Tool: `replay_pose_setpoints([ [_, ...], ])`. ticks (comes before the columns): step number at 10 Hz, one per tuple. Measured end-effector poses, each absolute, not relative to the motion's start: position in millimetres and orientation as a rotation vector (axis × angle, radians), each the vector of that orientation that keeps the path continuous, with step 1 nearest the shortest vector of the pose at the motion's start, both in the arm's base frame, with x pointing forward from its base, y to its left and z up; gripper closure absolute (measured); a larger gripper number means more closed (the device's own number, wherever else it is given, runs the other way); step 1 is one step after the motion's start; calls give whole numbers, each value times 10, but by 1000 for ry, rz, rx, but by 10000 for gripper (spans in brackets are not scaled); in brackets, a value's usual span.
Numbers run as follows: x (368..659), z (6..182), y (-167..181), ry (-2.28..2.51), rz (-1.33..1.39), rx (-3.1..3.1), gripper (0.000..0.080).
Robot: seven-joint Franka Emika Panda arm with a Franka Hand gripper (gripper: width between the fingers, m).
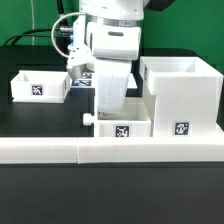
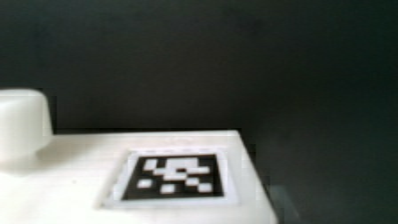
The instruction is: Assemble drawer
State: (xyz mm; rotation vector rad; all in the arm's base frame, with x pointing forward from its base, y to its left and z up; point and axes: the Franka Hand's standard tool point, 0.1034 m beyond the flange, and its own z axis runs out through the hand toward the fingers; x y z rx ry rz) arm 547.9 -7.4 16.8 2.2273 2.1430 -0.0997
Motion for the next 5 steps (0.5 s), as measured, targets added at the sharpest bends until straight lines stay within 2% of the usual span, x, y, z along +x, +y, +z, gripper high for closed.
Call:
replay_pose_setpoints([
  [5,5466,145,-22,2143,-104,2233,757],
])
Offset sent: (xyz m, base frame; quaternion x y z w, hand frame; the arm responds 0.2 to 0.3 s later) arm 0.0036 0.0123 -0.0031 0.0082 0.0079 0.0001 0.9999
